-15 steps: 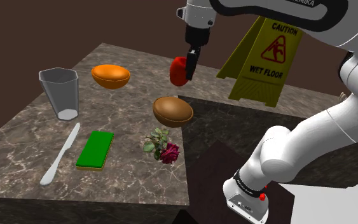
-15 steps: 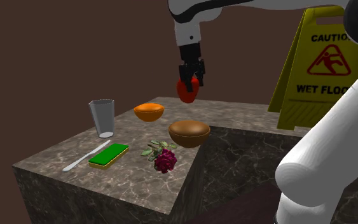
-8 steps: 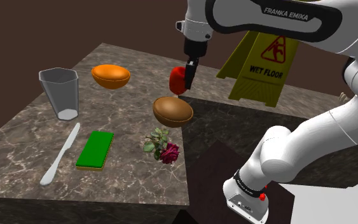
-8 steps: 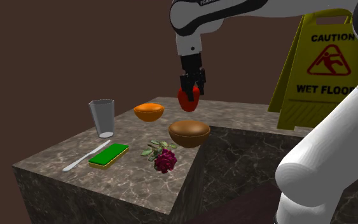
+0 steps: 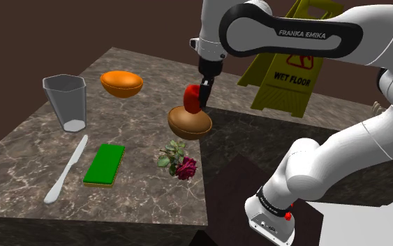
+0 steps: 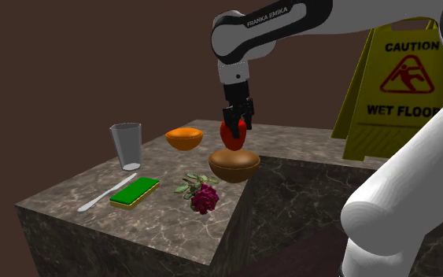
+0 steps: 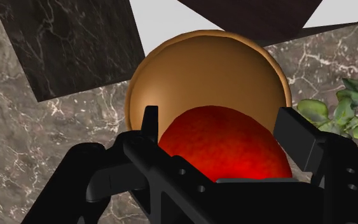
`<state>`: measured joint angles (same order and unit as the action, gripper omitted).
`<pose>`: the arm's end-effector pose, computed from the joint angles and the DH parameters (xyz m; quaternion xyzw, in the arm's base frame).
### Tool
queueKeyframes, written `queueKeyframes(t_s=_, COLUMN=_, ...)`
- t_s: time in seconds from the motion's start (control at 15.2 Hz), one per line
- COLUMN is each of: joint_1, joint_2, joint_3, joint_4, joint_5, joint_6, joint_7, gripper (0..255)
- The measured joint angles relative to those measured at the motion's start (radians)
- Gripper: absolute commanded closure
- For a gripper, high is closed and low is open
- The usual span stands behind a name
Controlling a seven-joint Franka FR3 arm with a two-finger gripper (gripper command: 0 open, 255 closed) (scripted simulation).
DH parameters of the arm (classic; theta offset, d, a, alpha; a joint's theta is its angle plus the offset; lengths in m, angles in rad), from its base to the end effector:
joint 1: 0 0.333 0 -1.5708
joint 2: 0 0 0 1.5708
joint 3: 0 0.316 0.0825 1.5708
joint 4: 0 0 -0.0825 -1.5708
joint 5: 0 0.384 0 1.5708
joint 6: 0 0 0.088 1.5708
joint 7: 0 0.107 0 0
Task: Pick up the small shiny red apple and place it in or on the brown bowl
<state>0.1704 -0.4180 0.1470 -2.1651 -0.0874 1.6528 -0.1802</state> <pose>0.3975 0.1297 0.5532 0.9659 0.2434 -0.0446 0.0759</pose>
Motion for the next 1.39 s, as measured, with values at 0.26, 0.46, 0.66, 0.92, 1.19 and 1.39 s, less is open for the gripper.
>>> queueKeyframes(t_s=0.26, joint_1=0.001, joint_2=-0.002, joint_3=0.001, joint_4=-0.015, joint_5=0.001, joint_6=0.013, joint_7=0.002, gripper=255)
queueKeyframes(t_s=0.46, joint_1=0.001, joint_2=-0.002, joint_3=0.001, joint_4=-0.016, joint_5=0.001, joint_6=0.014, joint_7=0.002, gripper=255)
queueKeyframes(t_s=0.66, joint_1=0.001, joint_2=-0.003, joint_3=0.000, joint_4=-0.016, joint_5=0.001, joint_6=0.014, joint_7=0.002, gripper=0)
queueKeyframes(t_s=0.92, joint_1=0.001, joint_2=-0.003, joint_3=0.000, joint_4=-0.016, joint_5=0.001, joint_6=0.014, joint_7=0.002, gripper=0)
queueKeyframes(t_s=1.19, joint_1=0.003, joint_2=0.021, joint_3=0.011, joint_4=0.105, joint_5=0.003, joint_6=-0.083, joint_7=0.006, gripper=0)
queueKeyframes(t_s=1.39, joint_1=0.002, joint_2=0.023, joint_3=0.010, joint_4=0.130, joint_5=0.002, joint_6=-0.107, joint_7=0.004, gripper=0)
